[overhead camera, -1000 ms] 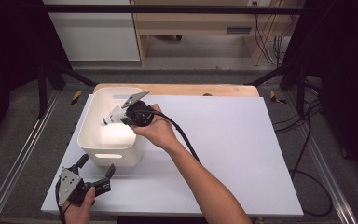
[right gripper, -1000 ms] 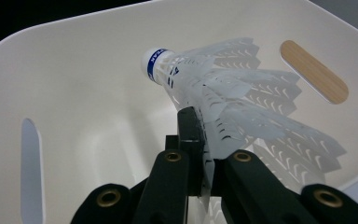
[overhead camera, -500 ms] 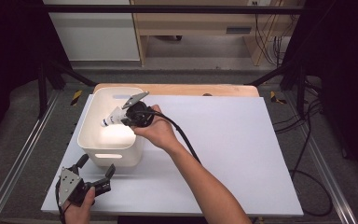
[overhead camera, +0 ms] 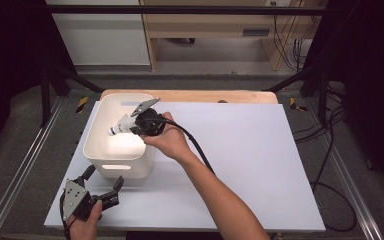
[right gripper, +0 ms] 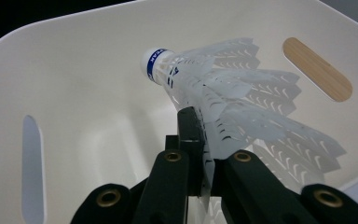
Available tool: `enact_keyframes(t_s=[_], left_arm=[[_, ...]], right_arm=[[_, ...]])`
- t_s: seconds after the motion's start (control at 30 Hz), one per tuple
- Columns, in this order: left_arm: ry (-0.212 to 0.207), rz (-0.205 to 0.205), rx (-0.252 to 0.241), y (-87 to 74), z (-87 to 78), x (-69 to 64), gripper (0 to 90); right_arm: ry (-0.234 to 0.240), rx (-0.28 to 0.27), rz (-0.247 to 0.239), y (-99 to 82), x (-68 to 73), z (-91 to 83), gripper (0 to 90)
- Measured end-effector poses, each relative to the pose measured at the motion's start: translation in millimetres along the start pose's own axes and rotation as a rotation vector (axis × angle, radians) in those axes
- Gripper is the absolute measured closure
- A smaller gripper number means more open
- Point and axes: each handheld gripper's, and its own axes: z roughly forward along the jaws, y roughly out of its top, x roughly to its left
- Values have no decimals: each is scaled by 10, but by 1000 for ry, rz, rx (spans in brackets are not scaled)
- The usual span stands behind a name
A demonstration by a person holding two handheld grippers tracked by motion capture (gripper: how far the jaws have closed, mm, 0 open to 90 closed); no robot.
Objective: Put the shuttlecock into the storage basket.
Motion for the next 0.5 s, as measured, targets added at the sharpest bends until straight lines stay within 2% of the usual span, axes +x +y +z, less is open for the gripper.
enact_keyframes(t_s=[0.5], left_arm=[[0,1,-2,1,0,1,6]], right_arm=[[1,6,1,11,0,-4,895]])
